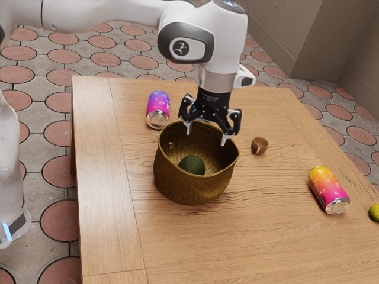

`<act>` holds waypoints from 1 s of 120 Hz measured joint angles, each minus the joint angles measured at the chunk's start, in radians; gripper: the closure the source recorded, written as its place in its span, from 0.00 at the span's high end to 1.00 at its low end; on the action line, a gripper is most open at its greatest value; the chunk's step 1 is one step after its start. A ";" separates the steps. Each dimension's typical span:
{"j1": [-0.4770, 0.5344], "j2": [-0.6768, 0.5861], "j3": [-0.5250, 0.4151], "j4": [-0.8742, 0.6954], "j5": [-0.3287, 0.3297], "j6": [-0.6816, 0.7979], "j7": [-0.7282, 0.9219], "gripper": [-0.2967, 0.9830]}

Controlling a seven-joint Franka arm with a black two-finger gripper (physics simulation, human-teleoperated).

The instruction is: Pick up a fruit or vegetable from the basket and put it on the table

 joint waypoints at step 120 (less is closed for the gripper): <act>0.006 0.020 0.091 -0.195 -0.001 0.143 -0.081 0.77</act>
